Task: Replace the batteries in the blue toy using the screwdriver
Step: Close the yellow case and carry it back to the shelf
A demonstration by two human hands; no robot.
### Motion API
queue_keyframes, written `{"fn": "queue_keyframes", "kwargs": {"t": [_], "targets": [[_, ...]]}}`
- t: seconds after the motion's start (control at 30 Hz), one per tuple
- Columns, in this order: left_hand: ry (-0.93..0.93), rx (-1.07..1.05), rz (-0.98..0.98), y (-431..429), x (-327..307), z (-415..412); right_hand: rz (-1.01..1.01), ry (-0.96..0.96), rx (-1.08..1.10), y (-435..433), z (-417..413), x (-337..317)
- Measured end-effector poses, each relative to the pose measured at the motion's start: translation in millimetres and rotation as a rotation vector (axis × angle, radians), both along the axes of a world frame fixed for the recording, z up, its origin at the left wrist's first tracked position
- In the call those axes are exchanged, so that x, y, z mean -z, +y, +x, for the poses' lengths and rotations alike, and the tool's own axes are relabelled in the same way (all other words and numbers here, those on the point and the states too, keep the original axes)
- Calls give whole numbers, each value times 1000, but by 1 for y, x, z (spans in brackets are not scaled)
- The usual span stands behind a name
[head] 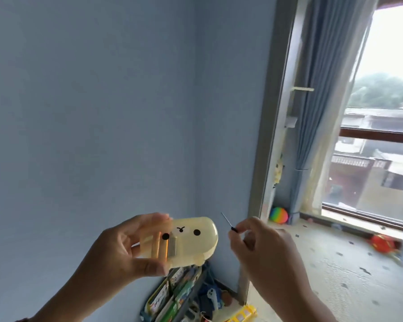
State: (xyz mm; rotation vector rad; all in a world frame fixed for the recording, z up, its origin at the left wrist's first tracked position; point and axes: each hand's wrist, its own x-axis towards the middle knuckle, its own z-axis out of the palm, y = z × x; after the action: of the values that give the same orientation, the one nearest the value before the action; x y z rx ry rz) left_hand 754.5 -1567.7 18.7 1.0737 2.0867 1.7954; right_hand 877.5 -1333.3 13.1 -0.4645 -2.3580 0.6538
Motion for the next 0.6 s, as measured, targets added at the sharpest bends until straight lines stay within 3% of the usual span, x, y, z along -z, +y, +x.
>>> {"fn": "queue_keyframes", "kwargs": {"t": [0.3, 0.6], "targets": [[58, 265, -21, 182, -22, 61, 58, 75, 438, 152, 133, -15], [44, 402, -49, 322, -22, 114, 64, 101, 573, 252, 214, -12]]}}
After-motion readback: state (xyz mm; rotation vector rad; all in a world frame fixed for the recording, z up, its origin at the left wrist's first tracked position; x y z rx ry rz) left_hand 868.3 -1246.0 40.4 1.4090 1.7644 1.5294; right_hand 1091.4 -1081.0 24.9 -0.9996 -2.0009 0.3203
